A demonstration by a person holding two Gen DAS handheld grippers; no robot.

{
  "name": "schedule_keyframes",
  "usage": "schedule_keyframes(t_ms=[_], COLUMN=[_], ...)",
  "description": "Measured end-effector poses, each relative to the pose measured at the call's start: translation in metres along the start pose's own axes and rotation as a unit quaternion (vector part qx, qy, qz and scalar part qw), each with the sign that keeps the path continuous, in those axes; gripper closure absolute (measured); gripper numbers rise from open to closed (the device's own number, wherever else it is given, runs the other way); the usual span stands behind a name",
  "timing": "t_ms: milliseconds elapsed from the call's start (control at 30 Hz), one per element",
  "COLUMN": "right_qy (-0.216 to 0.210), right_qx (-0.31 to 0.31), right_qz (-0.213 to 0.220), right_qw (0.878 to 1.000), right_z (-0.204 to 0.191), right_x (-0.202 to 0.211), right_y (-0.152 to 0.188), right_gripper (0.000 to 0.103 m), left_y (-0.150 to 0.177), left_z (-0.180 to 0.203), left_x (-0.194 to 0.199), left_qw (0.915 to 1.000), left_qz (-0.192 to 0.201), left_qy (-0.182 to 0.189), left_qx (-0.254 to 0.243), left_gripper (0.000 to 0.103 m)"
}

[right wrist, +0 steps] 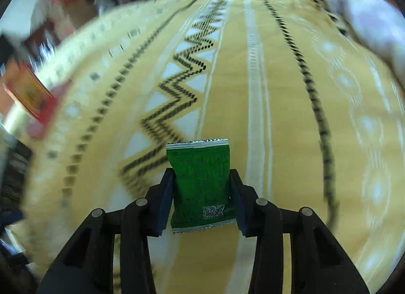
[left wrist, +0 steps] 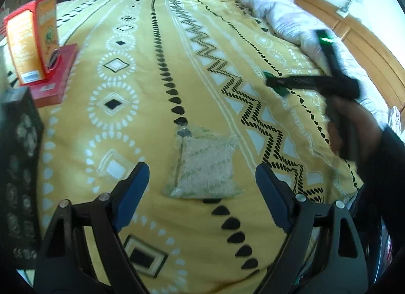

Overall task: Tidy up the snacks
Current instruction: 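Grasp the green packet with the right tool while the left tool grasps the clear grain bag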

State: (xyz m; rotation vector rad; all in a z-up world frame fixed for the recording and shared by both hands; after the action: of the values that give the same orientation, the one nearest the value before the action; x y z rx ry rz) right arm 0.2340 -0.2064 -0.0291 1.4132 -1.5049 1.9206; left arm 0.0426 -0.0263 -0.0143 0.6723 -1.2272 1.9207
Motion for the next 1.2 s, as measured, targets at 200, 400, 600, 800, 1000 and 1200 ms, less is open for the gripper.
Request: schedule_keyframes(t_ms=[200, 400, 600, 800, 1000, 1200], right_qy=[-0.049, -0.065, -0.065, -0.053, -0.046, -0.051], right_qx=[-0.068, -0.096, -0.102, -0.104, -0.088, -0.049], right_qz=[0.04, 0.045, 0.052, 0.081, 0.117, 0.154], right_qw=[0.996, 0.992, 0.991, 0.99, 0.988, 0.986], right_z=[-0.037, -0.047, -0.048, -0.048, -0.059, -0.096], right_x=[0.053, 0.064, 0.073, 0.097, 0.134, 0.172], right_y=[0.049, 0.075, 0.085, 0.086, 0.066, 0.029], right_gripper=[0.058, 0.058, 0.058, 0.058, 0.058, 0.058], left_y=[-0.004, 0.011, 0.01, -0.01, -0.047, -0.085], left_z=[0.016, 0.013, 0.012, 0.024, 0.03, -0.002], left_x=[-0.032, -0.058, -0.05, -0.002, 0.072, 0.151], left_qw=[0.9999, 0.9968, 0.9957, 0.9948, 0.9855, 0.9666], left_qz=[-0.01, -0.024, -0.017, 0.038, 0.12, 0.193], left_qy=[0.005, -0.058, -0.072, -0.07, -0.095, -0.158], left_qx=[-0.012, -0.05, -0.056, -0.064, -0.073, -0.058], left_gripper=[0.016, 0.023, 0.057, 0.06, 0.06, 0.06])
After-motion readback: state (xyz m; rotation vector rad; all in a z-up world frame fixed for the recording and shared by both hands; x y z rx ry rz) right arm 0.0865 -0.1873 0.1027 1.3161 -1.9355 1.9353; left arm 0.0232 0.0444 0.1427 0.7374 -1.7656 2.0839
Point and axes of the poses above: each gripper's, at about its wrist camera, not at the fingertips, and x roughly against the way its jaws point, z to its right, y to its underside, the point moved 8 cm from there along -x, roughly the way its jaws point, and after that the axes turned 12 degrees about x, right-handed, at the moved point
